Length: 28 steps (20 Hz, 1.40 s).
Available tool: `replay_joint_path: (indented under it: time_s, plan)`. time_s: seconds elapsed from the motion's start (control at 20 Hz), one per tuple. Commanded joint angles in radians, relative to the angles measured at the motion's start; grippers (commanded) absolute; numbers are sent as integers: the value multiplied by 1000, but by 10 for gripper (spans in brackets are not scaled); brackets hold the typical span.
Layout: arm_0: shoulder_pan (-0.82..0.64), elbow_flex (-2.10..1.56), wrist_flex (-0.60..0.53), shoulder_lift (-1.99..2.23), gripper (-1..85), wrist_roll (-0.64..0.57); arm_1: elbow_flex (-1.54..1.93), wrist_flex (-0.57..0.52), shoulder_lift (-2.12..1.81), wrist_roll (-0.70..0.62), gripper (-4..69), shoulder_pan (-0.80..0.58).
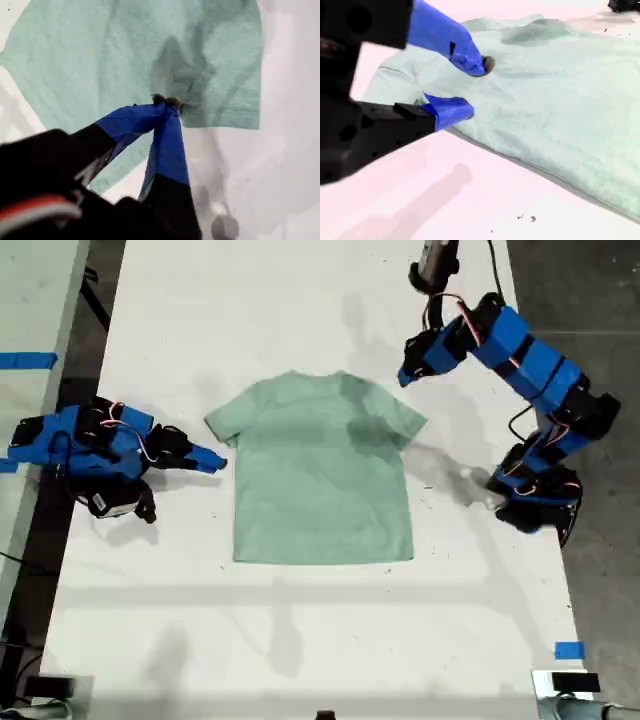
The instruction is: Fold tshirt
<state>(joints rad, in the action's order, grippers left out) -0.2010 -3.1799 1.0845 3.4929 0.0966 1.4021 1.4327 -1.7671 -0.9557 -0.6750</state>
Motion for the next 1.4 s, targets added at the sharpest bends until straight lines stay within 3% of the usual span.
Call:
replay_joint_path:
  time_s: [0.0, 0.15, 0.85, 1.0, 1.15, 1.35]
  plan:
    - [124, 0, -26, 109, 42, 75, 1661, -166, -1724, 1075, 4, 589]
    - [130, 0, -17, 109, 1, 109, 1663, -166, -1724, 1089, 2, 607]
    - [135, 29, -37, 107, 1, 173, 1611, -156, -1721, 1101, 2, 664]
    - [118, 97, -60, 54, 1, 166, 1497, -155, -1671, 1035, 2, 644]
    - [109, 262, -115, -202, 1, 141, 1233, -156, -1362, 913, 2, 588]
    - [-34, 644, 23, -549, 1, -40, 867, -124, -1008, 690, 2, 482]
